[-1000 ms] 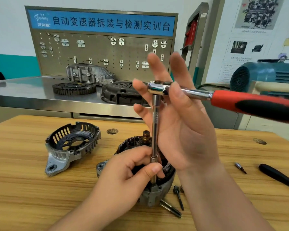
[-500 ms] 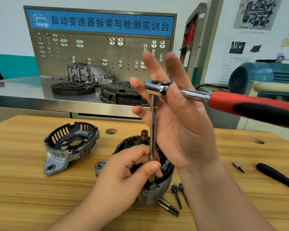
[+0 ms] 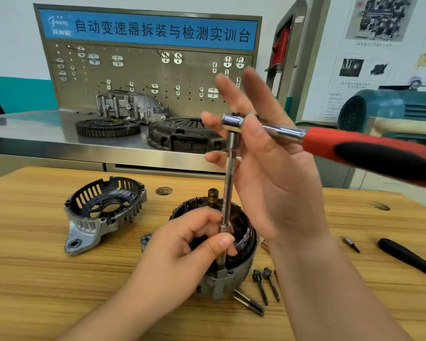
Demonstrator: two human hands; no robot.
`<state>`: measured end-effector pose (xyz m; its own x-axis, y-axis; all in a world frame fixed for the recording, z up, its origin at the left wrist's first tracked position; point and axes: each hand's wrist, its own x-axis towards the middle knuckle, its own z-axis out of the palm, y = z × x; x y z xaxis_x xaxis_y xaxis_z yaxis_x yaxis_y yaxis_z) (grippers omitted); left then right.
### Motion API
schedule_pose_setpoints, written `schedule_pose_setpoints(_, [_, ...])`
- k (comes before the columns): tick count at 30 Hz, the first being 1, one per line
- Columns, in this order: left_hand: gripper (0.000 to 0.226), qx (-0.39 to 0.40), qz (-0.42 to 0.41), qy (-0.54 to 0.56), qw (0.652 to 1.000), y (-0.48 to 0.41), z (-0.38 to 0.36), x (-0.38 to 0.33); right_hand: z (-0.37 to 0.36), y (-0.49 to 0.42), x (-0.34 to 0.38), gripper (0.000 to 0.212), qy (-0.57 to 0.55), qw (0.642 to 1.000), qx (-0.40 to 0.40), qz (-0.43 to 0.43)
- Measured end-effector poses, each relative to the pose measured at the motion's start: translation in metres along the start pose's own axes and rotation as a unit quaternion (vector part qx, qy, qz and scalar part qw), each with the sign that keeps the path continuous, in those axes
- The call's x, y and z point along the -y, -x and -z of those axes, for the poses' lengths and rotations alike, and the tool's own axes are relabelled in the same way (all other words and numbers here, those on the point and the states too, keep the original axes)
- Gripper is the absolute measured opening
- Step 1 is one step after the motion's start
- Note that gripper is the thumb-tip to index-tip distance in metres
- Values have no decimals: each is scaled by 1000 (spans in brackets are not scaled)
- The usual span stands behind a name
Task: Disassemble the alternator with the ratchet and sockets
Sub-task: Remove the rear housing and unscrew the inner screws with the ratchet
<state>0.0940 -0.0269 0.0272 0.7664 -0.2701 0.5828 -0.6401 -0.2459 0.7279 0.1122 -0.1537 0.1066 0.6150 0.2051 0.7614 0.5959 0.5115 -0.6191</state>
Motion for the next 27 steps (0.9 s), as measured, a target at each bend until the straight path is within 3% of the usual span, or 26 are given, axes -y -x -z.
schedule_pose_setpoints(4, [15,13,-7,4,1000,-1,1,0,-1,0,-2,30,1,999,-4,-33])
schedule_pose_setpoints(8, [25,46,-23,-2,999,-2,2,0,1,3,-7,52,-18,993,-20,-113])
schedule_pose_setpoints(13, [17,33,-11,12,999,-2,3,0,2,3,-4,26,54,998,-23,-19])
schedule_pose_setpoints(16, [9,24,-12,4,1000,-1,1,-1,2,4,-1,47,199,980,9,-6])
schedule_pose_setpoints(18, [16,25,-11,7,1000,-1,1,-1,3,2,0,30,91,996,21,-6])
schedule_pose_setpoints(20, [23,32,-11,8,999,-1,2,-1,1,1,0,34,12,999,11,-38])
schedule_pose_setpoints(23, [24,48,-13,5,999,-2,2,0,5,2,-7,52,-11,996,6,-91])
schedule_pose_setpoints(27, [18,41,-4,28,999,-1,2,1,2,2,-6,35,1,999,0,-43])
